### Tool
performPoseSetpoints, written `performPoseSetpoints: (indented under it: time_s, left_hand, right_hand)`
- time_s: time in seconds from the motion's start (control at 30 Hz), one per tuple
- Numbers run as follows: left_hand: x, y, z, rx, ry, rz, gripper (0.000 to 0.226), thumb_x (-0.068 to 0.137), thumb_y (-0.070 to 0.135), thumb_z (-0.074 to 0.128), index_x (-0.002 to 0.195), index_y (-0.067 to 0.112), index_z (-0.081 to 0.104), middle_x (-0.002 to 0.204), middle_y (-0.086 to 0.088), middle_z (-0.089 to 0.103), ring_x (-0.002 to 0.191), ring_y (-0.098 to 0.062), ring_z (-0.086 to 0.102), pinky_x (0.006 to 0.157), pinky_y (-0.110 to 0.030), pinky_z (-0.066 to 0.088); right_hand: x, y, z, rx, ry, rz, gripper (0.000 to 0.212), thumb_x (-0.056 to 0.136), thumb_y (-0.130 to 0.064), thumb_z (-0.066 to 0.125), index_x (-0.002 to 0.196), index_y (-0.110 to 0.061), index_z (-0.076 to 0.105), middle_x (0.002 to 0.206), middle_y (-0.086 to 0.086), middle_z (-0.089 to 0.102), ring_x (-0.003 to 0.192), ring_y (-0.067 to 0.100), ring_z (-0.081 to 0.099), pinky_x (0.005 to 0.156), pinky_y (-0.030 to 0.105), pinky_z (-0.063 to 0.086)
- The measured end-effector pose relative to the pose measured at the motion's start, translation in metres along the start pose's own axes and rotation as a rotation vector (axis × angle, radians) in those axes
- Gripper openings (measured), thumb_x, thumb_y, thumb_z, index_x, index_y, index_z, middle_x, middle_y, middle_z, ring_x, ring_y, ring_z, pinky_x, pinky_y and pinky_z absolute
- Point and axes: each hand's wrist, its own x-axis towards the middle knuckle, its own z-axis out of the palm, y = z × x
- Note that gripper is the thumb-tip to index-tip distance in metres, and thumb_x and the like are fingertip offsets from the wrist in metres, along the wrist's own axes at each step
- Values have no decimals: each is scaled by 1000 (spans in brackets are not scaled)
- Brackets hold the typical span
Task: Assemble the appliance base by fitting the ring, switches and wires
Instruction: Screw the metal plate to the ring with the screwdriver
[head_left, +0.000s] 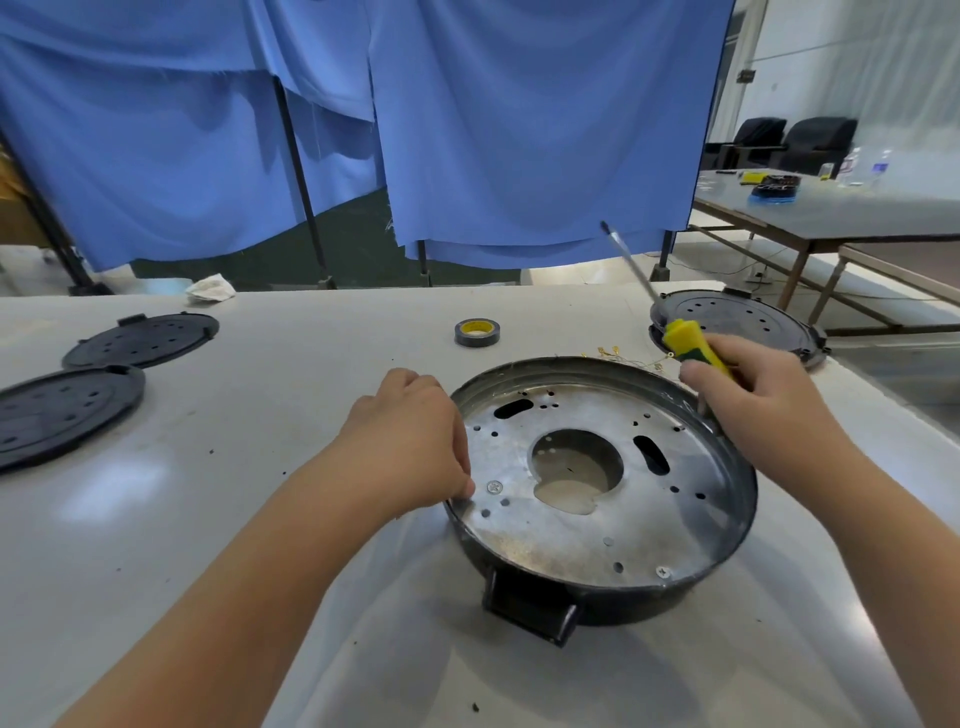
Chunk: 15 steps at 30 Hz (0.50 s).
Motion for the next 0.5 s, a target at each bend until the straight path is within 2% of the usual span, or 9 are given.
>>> performPoseSetpoints:
  time_s: [0.07,0.13,0.17,0.27,0.33,0.37,0.43,0.5]
  left_hand:
    - [3,0,-2,7,-41,23,13,72,38,80,80,29,76,121,12,50,128,-12,28,95,-30,33]
    - [5,-1,-6,2,-94,20,12,72,38,80,80,30,75,123,10,50,127,-12,31,95,-29,34]
    - [6,-2,-8,8,-126,12,12,72,40,79,79,32,74,125,9,50,126,-13,33,96,-30,36]
    - [9,-6,-14,12,-212,-3,7,76,43,73,72,38,69,129,7,51,119,-20,46,98,-38,45]
    - [11,-7,-17,10,-235,6,5,76,41,73,78,36,73,125,7,57,109,-20,54,90,-37,50]
    - [12,-6,-17,16,-234,13,10,76,40,74,82,33,75,120,8,61,104,-19,57,83,-32,51]
    - [16,-3,-18,41,-223,29,18,75,40,75,87,26,74,109,7,68,95,-17,60,64,-22,43]
    - [17,2,-19,61,-233,39,20,77,39,74,86,21,72,94,5,71,86,-15,62,54,-20,34]
  right_hand:
    - [2,-9,4,-5,-56,-33,9,89,-23,60,95,-21,67,74,5,61,61,17,54,60,28,44]
    - [7,-15,5,-9,-117,-37,18,85,-28,67,99,-39,63,86,-8,65,76,15,62,67,24,49]
    - [11,-18,4,-13,-139,-32,23,81,-29,72,96,-41,61,89,-12,67,84,14,64,69,21,49]
    - [28,-33,-4,-50,-185,-37,33,64,-36,82,90,-33,62,87,-17,70,84,2,65,73,21,48]
    - [39,-47,-9,-105,-220,-63,35,56,-43,83,85,-32,66,86,-23,68,76,3,65,72,24,51]
    - [43,-55,-10,-113,-233,-83,35,55,-44,84,83,-32,68,83,-26,67,70,2,65,66,19,51]
    - [49,-69,-10,-80,-281,-127,29,58,-37,85,81,-30,68,74,-27,65,56,-1,63,51,7,44]
    - [53,-80,-9,-78,-365,-148,23,62,-31,85,80,-29,70,71,-22,67,53,0,62,48,6,42]
